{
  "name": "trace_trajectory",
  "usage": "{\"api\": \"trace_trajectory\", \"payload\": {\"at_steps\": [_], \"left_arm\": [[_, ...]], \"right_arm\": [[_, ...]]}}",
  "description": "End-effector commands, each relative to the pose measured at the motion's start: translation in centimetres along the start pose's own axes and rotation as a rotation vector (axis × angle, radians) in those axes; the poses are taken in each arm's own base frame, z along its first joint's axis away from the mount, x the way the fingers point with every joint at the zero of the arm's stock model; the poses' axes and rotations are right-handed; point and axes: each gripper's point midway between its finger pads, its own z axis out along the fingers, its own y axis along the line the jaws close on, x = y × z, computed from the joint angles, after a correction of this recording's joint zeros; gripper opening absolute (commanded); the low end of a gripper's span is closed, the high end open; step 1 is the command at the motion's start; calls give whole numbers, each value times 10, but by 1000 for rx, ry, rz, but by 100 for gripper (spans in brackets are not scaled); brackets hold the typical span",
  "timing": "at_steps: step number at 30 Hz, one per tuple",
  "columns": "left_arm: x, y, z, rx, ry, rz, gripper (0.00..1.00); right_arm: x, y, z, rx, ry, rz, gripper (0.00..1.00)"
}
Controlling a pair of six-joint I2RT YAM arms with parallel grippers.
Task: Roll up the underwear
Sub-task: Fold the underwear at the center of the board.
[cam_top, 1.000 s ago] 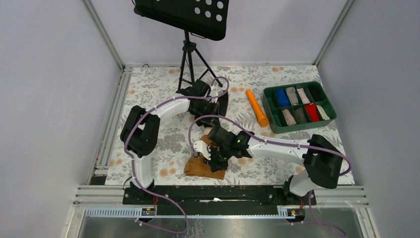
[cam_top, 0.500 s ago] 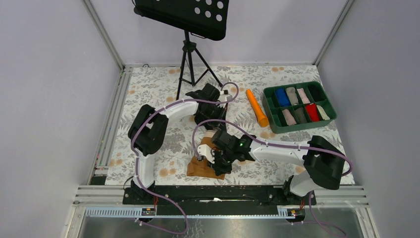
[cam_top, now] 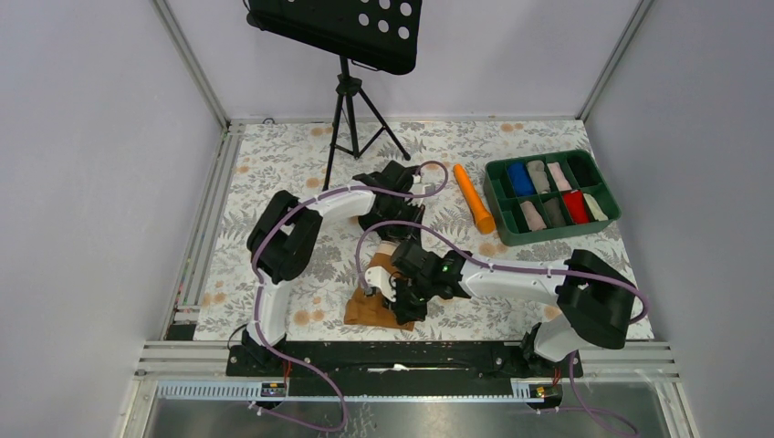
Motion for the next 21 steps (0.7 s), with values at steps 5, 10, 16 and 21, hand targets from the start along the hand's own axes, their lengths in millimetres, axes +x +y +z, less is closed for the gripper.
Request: {"api": "trace_trajectory", "payload": {"at_steps": [5, 10, 16, 21], "left_arm": [[-22, -11, 0, 22, -35, 78, 0], [-20, -11, 4, 16, -23, 82, 0], [-18, -13, 7, 14, -14, 83, 0], [-21, -20, -15, -21, -48, 127, 0]], "right_arm": [[-4, -12, 14, 34, -33, 14, 7], [-4, -17, 11, 69, -35, 2, 13], [-10, -19, 3, 88, -42, -23, 28], [-34, 7, -32, -25, -79, -56, 43]]}}
